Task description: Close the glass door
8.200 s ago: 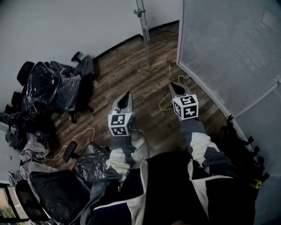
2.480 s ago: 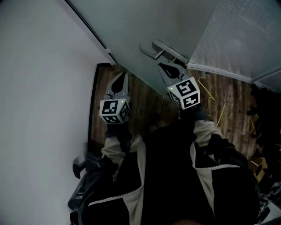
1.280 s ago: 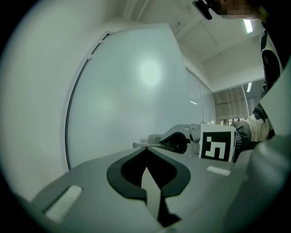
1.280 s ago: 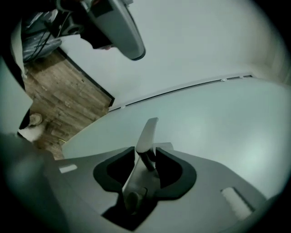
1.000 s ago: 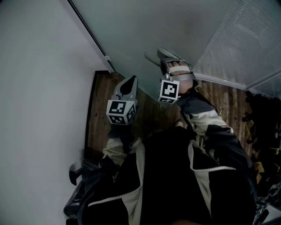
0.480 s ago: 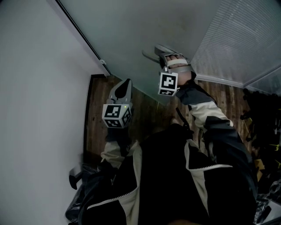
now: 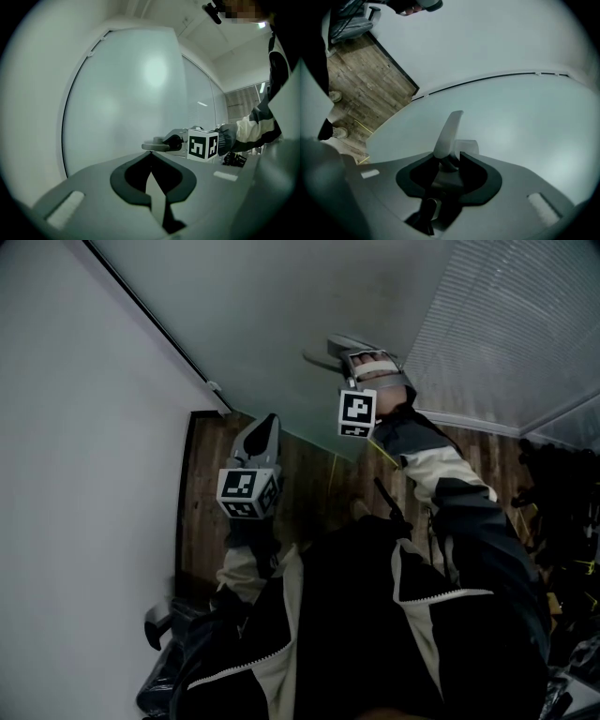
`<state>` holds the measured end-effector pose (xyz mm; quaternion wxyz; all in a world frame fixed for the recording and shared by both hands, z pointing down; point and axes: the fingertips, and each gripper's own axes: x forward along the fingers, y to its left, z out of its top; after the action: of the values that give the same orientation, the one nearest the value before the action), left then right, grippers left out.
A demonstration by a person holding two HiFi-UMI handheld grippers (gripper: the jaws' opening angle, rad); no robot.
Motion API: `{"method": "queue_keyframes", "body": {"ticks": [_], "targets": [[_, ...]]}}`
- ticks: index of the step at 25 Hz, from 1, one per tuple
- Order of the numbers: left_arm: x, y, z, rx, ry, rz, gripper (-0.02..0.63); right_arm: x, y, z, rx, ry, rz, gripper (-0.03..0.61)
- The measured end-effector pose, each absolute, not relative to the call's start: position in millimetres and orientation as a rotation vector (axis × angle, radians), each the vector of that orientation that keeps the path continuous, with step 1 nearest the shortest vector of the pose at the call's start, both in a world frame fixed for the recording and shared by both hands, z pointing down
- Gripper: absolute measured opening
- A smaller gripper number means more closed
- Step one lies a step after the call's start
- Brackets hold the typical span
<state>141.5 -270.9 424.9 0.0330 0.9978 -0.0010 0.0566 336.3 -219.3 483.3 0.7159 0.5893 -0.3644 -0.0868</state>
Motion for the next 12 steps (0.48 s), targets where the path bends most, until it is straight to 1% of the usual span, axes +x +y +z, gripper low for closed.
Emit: {"method": "queue_keyframes", "body": {"ticks": [5,12], "targets": [[178.2,-254.6,417.7,3.065,0.018,0.141,0.005,391.9,-212.5,482.5,1.287,-0.806,-0.185,0.147],[204.5,-263.5,411.0,3.092,-0.118,0.158,0.005,464.7,-215.7,486.7,1.256,-0.778,-0.188,0.144]]}}
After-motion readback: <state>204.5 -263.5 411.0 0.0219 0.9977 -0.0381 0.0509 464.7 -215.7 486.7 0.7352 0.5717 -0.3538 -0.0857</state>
